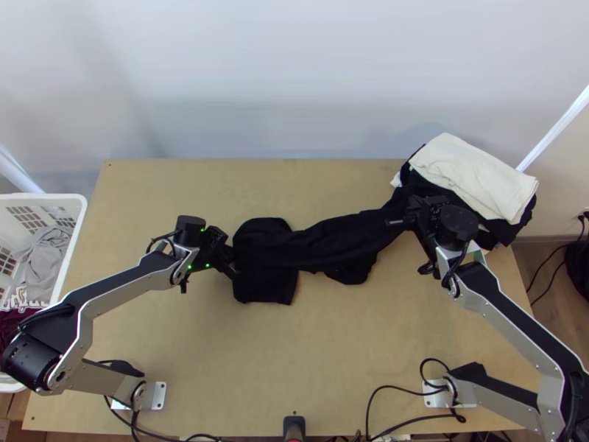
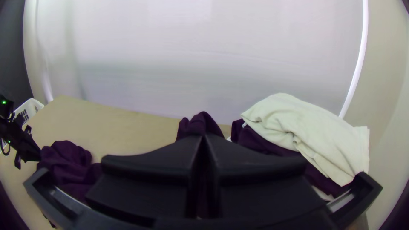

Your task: Fold the t-shirt

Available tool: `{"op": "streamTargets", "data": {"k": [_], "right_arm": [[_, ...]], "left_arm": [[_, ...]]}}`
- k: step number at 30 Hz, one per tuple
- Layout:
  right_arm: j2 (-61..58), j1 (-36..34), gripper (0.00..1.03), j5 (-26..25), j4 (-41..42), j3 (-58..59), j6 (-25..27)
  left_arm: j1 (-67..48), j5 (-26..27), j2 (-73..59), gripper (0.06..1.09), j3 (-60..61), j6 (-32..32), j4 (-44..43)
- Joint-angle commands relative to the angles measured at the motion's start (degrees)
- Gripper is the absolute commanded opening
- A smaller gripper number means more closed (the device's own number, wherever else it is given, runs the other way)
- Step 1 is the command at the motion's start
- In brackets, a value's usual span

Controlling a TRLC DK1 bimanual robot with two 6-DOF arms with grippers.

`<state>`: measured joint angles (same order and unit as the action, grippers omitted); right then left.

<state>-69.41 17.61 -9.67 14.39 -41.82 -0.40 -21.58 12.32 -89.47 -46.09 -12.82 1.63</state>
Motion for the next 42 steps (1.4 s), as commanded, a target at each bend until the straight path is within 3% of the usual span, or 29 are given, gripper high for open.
{"op": "streamTargets", "data": {"k": [1, 8, 15, 16, 17, 19, 20, 23, 25, 27, 28, 35, 36, 39, 40, 42], "right_arm": [[1.5, -0.3, 0.03, -0.4, 0.2, -1.3, -0.7], [2.3, -0.2, 0.03, -0.4, 0.0, -1.3, -0.8], [3.0, 0.3, 0.03, -0.4, -1.0, -1.3, -0.9], [3.0, 0.3, 0.03, -0.4, -1.2, -1.3, -1.1], [3.0, 0.3, 0.03, -0.4, -1.3, -1.3, -1.4], [3.3, 0.5, 0.03, -0.4, -1.5, -1.3, -1.5], [3.4, 0.6, 0.03, -0.4, -1.5, -1.3, -1.5], [3.7, 0.7, 0.03, -0.4, -1.6, -1.4, -1.5], [3.7, 0.7, 0.03, -0.4, -1.8, -1.5, -1.5], [3.8, 0.6, 0.03, -0.4, -1.9, -1.5, -1.5], [3.8, 0.6, 0.03, -0.4, -2.0, -1.5, -1.4], [3.8, 0.6, 0.03, -0.4, -2.1, -1.1, -1.6], [3.8, 0.6, 0.03, -0.4, -2.1, -1.1, -1.7], [3.8, 0.6, 0.03, -0.4, -2.1, -0.9, -2.0], [3.8, 0.7, 0.03, -0.4, -2.1, -0.8, -2.0], [3.8, 0.7, 0.03, -0.4, -2.1, -0.9, -2.0]], "left_arm": [[1.5, -1.2, 3.3, 0.1, -1.6, 1.0, 1.8], [6.5, -1.4, 10.1, 0.1, -6.6, 2.5, 9.1], [10.5, -1.4, 13.9, 0.1, -6.7, 0.2, 15.1], [10.5, -1.4, 13.4, 0.13, -6.1, 0.2, 15.2], [10.5, -1.3, 13.0, 0.25, -5.5, 0.2, 15.8], [9.8, -1.3, 11.7, 0.57, -4.5, 0.2, 17.3], [9.5, -1.3, 11.2, 0.64, -3.8, 0.2, 17.4], [9.1, -0.7, 10.2, 0.64, -1.6, 0.9, 16.2], [8.8, -0.1, 9.9, 0.58, -0.2, 0.9, 15.9], [8.4, 0.0, 10.5, 0.37, 1.7, 1.0, 13.1], [8.4, 0.3, 11.2, 0.12, 2.8, 1.0, 10.9], [9.2, 0.3, 12.1, 0.1, 4.2, 1.6, 7.4], [9.4, 0.3, 12.0, 0.15, 3.9, 1.6, 7.3], [9.5, 0.3, 11.9, 0.59, 3.8, 1.2, 8.0], [9.8, 0.2, 11.6, 0.68, 3.6, 1.2, 8.4], [10.1, 0.1, 11.3, 0.76, 3.3, 0.9, 8.8]]}}
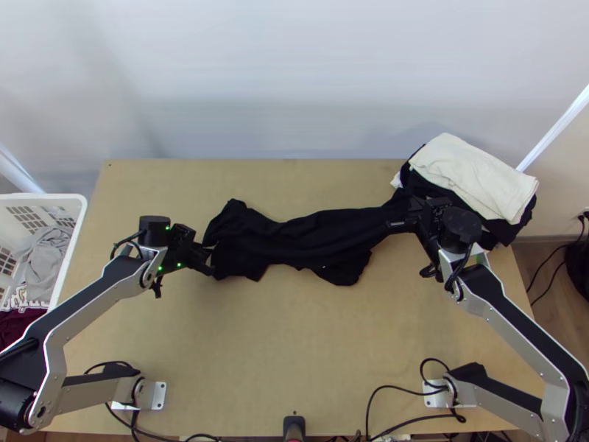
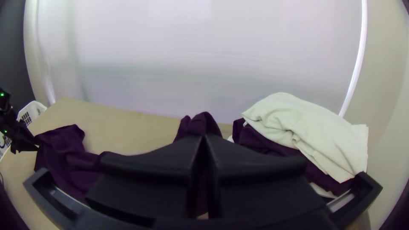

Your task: Fold the t-shirt

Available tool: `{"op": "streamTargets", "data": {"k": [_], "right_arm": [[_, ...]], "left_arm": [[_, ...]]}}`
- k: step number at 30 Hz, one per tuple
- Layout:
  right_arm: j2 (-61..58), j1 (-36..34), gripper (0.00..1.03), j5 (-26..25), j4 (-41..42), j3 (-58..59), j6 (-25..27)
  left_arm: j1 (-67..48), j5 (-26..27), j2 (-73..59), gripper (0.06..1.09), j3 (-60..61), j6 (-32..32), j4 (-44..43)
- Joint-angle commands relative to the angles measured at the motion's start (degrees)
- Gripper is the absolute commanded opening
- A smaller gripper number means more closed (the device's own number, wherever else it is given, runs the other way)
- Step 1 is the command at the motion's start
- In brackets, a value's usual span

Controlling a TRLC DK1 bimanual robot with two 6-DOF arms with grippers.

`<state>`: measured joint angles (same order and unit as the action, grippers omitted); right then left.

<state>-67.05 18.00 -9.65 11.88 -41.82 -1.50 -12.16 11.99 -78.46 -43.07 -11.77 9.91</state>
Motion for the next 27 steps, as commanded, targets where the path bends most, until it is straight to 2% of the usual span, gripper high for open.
{"op": "streamTargets", "data": {"k": [1, 16, 17, 18, 20, 24, 27], "right_arm": [[1.5, 0.3, 0.03, -0.5, 0.4, -0.9, -0.9], [1.0, 0.4, 0.03, -0.5, 0.4, -0.8, -0.8], [1.0, 0.4, 0.03, -0.5, 0.4, -0.8, -0.8], [1.1, 0.3, 0.03, -0.5, 0.4, -0.7, -0.8], [1.2, 0.3, 0.03, -0.5, 0.4, -0.5, -0.8], [1.6, 0.1, 0.03, -0.5, 0.4, -0.7, -0.8], [1.8, -0.2, 0.03, -0.5, -0.5, -1.7, -0.8]], "left_arm": [[0.7, 0.4, 0.3, 0.77, 0.2, -0.3, 0.7], [0.6, 0.5, -3.7, 0.75, -3.8, -0.9, -2.3], [0.6, 0.5, -4.0, 0.68, -3.8, -1.0, -2.4], [0.6, 0.5, -4.1, 0.51, -3.8, -1.1, -2.6], [0.6, 0.8, -3.7, 0.09, -2.8, -1.1, -6.1], [0.7, 0.8, -3.5, 0.09, -3.2, -0.1, -6.9], [3.5, -0.2, -3.8, 0.09, -7.6, 3.3, -6.1]]}}
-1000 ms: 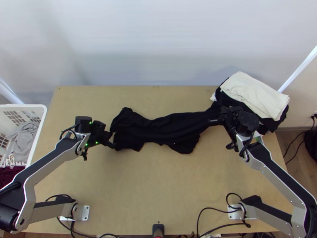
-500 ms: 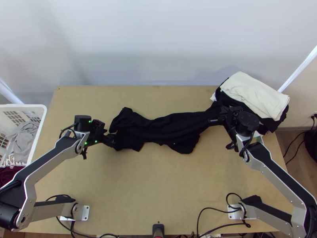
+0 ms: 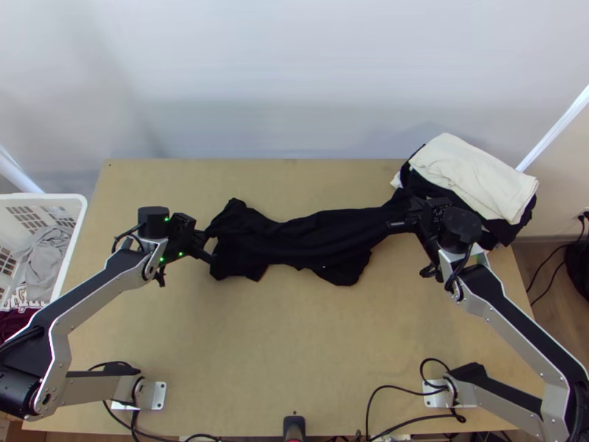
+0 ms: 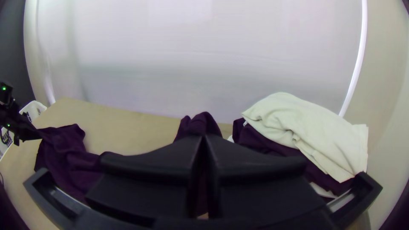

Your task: Fold the t-shirt

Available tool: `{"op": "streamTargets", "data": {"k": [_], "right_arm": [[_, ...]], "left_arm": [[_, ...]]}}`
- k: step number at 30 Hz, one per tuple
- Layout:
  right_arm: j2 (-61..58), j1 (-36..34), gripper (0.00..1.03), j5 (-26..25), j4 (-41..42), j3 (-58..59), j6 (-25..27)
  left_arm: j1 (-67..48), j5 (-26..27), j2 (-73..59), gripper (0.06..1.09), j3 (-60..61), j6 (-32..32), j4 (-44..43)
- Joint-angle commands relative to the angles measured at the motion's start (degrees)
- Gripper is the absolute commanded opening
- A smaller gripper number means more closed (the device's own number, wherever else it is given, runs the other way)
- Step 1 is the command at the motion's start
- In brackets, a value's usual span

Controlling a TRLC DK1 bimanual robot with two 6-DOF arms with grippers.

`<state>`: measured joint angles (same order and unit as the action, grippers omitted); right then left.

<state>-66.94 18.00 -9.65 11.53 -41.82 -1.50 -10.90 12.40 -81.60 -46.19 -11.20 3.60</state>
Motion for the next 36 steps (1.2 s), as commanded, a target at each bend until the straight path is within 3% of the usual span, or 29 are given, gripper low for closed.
{"op": "streamTargets", "data": {"k": [1, 5, 9, 18, 31, 36], "right_arm": [[1.7, -0.3, 0.03, -0.5, -0.7, -2.1, -0.8], [0.9, -0.5, 0.03, -0.5, -6.0, -5.8, -1.7], [-0.3, -0.3, 0.03, -0.5, -15.9, -13.5, -6.2], [-7.9, 1.0, 0.03, -0.5, -45.1, -42.3, -16.3], [-9.8, 1.9, 0.03, -0.6, -49.2, -57.1, -18.4], [-7.9, 0.7, 0.03, -0.6, -40.1, -57.3, -15.6]], "left_arm": [[3.0, -1.4, -0.9, 0.09, -7.1, 3.7, 2.0], [6.6, -2.5, -1.3, 0.09, -18.8, 8.6, 10.6], [8.3, -3.5, -0.7, 0.09, -27.4, 11.4, 16.4], [7.6, -4.8, 2.2, 0.09, -38.4, 13.4, 25.1], [6.3, -14.2, 0.0, 0.09, -61.0, 13.5, 31.6], [6.1, -18.9, -0.1, 0.09, -67.1, 13.1, 30.9]]}}
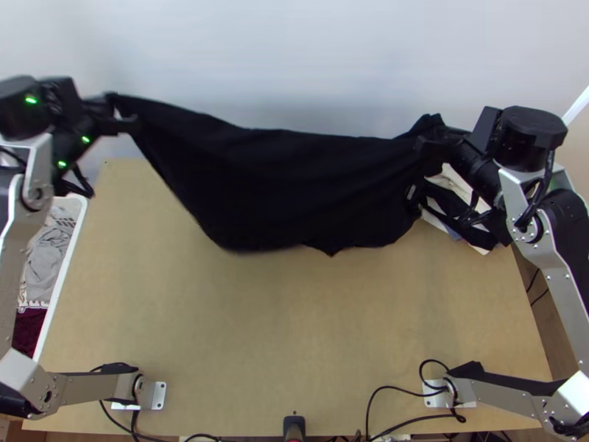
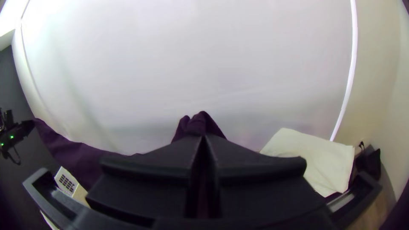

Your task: Fold the t-shirt

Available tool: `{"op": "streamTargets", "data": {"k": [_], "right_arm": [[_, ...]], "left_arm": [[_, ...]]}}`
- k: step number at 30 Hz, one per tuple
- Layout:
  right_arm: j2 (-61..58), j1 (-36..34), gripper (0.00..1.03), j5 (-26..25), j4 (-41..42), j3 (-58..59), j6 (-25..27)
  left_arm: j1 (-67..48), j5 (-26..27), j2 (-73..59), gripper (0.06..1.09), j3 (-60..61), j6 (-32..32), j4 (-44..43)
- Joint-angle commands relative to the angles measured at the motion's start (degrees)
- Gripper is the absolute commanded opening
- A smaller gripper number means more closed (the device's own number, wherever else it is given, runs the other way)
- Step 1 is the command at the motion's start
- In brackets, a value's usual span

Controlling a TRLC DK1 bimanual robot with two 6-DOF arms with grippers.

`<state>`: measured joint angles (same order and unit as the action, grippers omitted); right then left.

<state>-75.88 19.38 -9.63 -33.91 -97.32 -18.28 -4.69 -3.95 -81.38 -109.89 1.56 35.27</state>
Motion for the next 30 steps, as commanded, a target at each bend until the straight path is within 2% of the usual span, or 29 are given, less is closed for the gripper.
{"op": "streamTargets", "data": {"k": [1, 3, 7, 12, 15, 18, 23, 26, 30], "right_arm": [[1.6, -1.0, 0.03, -0.6, 8.5, -1.6, 3.3], [1.9, -1.5, 0.03, 0.0, 12.9, -2.3, 6.2], [2.3, -4.7, 0.03, 5.5, 21.1, -3.1, 9.1], [1.8, -7.3, 0.03, 12.1, 22.5, -6.8, 11.5], [0.6, -9.4, 0.03, 17.5, 17.7, -12.0, 11.5], [-1.5, -10.9, 0.03, 22.5, 7.9, -19.8, 11.5], [-2.3, -10.4, 0.03, 27.7, -6.5, -28.6, 10.8], [-1.5, -8.5, 0.03, 29.3, -15.4, -31.5, 10.1], [2.7, -6.0, 0.03, 29.3, -23.0, -30.6, 9.7]], "left_arm": [[-0.3, -4.0, -0.4, 0.09, -4.2, 0.1, -1.4], [-0.4, -6.7, -0.4, 0.09, -5.9, -0.2, -2.9], [-0.5, -10.7, -0.4, 0.09, -9.4, -1.5, -5.1], [-0.1, -14.2, 0.0, 0.09, -12.2, -4.7, -7.4], [0.9, -14.5, 0.3, 0.09, -13.8, -5.9, -7.9], [1.0, -15.4, 1.3, 0.09, -14.7, -6.7, -7.8], [0.6, -15.5, 4.2, 0.09, -14.8, -7.6, -7.4], [0.2, -15.5, 6.1, 0.09, -14.7, -7.6, -6.1], [-1.5, -15.6, 9.8, 0.09, -14.5, -6.4, -2.3]]}}
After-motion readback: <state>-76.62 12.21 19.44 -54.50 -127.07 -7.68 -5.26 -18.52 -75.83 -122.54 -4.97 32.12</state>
